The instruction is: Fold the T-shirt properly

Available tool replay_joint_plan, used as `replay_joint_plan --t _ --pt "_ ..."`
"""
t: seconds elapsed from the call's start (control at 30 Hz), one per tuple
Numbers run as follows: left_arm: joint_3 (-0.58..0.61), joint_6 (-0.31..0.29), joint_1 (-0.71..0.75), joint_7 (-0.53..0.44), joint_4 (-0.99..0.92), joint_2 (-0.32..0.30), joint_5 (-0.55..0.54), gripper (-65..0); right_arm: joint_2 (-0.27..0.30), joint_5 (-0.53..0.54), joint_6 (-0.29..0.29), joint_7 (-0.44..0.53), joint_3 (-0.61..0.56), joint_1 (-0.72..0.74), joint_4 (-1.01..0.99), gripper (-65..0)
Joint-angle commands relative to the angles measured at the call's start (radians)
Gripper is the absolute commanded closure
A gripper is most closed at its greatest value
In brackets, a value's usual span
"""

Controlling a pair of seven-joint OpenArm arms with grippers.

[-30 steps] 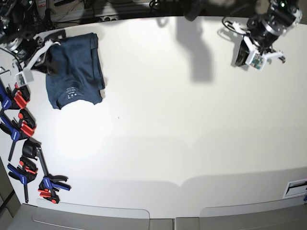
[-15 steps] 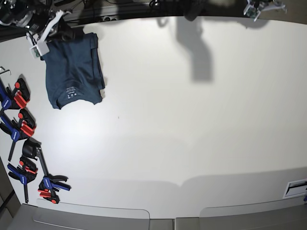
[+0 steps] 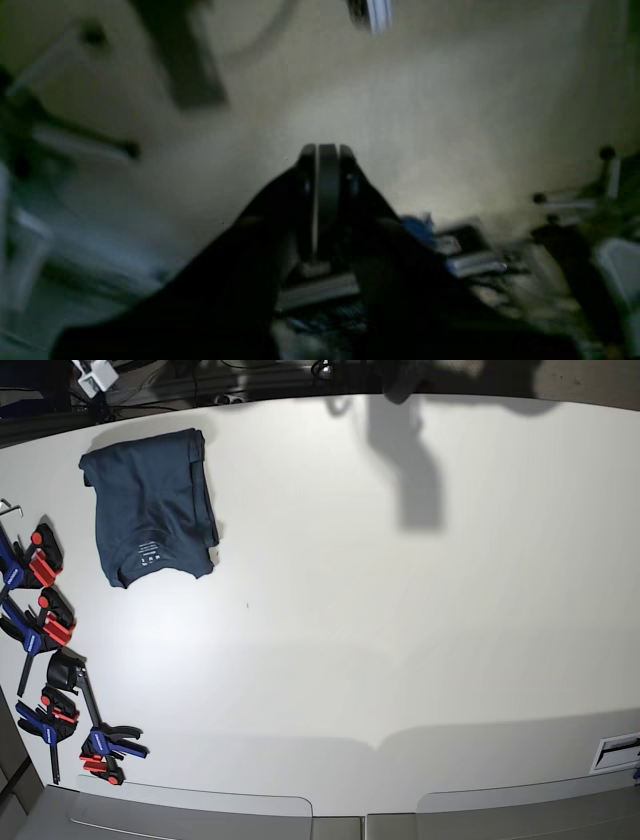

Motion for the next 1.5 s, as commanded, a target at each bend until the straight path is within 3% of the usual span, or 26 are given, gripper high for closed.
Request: replay_joint_plan --t 0.0,0.07,0.13,0.27,0.4,0.5,0.67,0.8,0.93,1.03,1.2,1.37,1.47 --pt "-0.002 -0.003 0.009 -0.010 -0.052 -0.002 -0.028 0.0 0.009 0.006 0.004 0.000 -0.027 -0.016 -0.015 0.0" --pt "0.002 -0.021 -0.040 -0.056 -0.194 -0.002 -0.068 0.0 0.016 -0.061 0.004 0.000 -0.122 -0.015 -0.075 0.0" --pt "0.012 -0.095 -0.108 -0.101 -0.342 -0.002 -0.094 0.0 0.042 -0.159 0.004 0.009 -0.243 -0.008 -0.161 0.0" --pt "0.049 -0.248 -0.282 -0.201 -0.641 -0.002 -0.129 0.0 0.111 -0.403 0.003 0.289 -0.517 0.113 -0.412 0.0" --pt "0.121 -0.312 -0.463 -0.407 -0.902 -0.001 -0.125 0.0 0.112 -0.602 -0.014 0.439 -0.760 0.352 -0.736 0.0" --pt "0.172 -0.311 -0.577 -0.566 -1.056 0.008 -0.088 0.0 0.105 -0.692 -0.058 0.562 -0.945 0.527 -0.986 0.0" --pt "0.180 -0.308 -0.709 -0.651 -1.228 0.058 0.114 0.0 0.062 -0.779 -0.182 0.679 -1.222 0.768 -1.307 0.0" --pt "0.180 -0.211 -0.774 -0.745 -1.295 0.103 0.218 0.0 -0.015 -0.801 -0.319 0.813 -1.345 0.899 -1.459 0.0" --pt "0.180 -0.094 -0.814 -0.752 -1.321 0.143 0.278 0.0 -0.101 -0.801 -0.432 0.881 -1.400 0.967 -1.540 0.0" --pt "0.180 -0.042 -0.823 -0.772 -1.323 0.167 0.284 0.0 -0.151 -0.800 -0.508 0.960 -1.402 0.985 -1.577 0.0" --pt "0.180 -0.031 -0.823 -0.823 -1.323 0.188 0.285 0.0 -0.187 -0.712 -0.631 1.026 -1.402 0.987 -1.585 0.0" --pt "0.180 -0.027 -0.828 -0.846 -1.323 0.187 0.284 0.0 -0.195 -0.608 -0.821 1.115 -1.400 0.987 -1.585 0.0" --pt "0.179 -0.025 -0.829 -0.879 -1.323 0.187 0.284 0.0 -0.195 -0.576 -0.878 1.139 -1.400 0.987 -1.585 0.0"
